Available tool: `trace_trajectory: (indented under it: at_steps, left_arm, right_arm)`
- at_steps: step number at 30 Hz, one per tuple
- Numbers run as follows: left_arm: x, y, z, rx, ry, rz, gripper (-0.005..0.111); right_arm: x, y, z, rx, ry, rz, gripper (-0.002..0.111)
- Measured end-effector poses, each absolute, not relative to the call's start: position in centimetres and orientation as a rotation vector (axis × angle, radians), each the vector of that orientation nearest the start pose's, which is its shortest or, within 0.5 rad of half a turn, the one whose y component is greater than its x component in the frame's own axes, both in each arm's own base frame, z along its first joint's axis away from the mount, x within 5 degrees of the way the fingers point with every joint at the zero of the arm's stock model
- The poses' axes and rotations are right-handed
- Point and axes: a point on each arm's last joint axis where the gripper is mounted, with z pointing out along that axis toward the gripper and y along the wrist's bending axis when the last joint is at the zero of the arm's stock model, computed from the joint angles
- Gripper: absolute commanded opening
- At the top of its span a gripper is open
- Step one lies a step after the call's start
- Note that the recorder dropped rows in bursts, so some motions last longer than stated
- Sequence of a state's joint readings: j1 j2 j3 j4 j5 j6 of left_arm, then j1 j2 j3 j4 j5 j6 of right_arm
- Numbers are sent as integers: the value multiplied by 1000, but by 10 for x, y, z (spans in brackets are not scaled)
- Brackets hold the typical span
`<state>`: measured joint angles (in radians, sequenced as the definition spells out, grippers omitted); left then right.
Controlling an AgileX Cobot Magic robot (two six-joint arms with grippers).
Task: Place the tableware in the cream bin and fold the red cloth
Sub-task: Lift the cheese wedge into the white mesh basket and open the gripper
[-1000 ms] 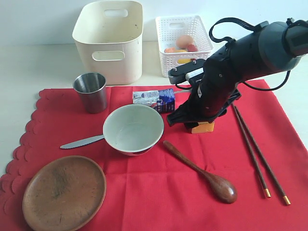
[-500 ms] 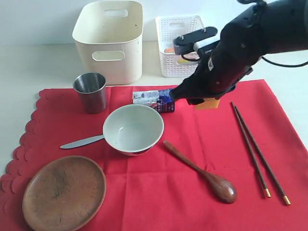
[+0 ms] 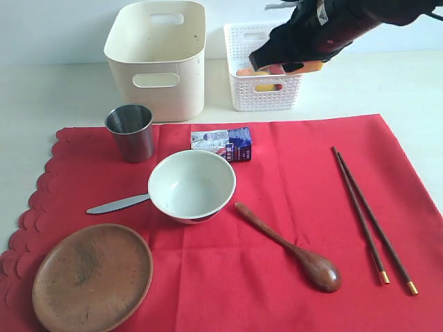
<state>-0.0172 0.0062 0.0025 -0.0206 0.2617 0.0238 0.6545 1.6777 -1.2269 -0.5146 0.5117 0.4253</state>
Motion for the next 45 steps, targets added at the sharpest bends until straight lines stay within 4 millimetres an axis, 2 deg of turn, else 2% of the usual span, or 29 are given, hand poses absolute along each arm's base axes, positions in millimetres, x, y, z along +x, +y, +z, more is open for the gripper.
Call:
trace_trajectory:
  at_steps: [5,11,20,29,37,45]
  left_arm:
    - [56,-1,188,22,1754,-14,3]
    - [56,-1,188,22,1754,-14,3]
    - [56,-1,188,22,1754,-14,3]
    - [56,-1,188,22,1754,-14,3]
    - [56,-1,188,22,1754,-14,3]
    - [56,-1,188,22,1754,-14,3]
  right_arm:
    - [336,196,264,-611,2260,-36,0]
    - [368,184,242,-552,2284,-48,0]
    - [401,197,219,-577,2242,-34,0]
    - [429,208,203,-620,2189,-53,0]
    - [456,192,199,-529,2156,-6,0]
    - [461,194,189,-550,2148,8,0]
